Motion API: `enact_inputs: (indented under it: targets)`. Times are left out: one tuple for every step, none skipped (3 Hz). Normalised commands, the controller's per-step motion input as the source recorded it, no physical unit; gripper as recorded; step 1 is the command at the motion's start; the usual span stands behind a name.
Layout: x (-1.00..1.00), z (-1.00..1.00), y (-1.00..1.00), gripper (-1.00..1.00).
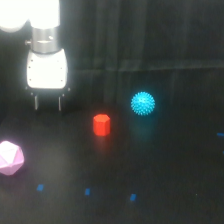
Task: Pick up the red object from the table
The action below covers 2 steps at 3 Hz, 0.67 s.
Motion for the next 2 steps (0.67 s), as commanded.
enact_inputs:
  targets:
    - [0.98,-0.49,-0.09,0.51]
    - [1.00,-0.49,-0.10,0.75]
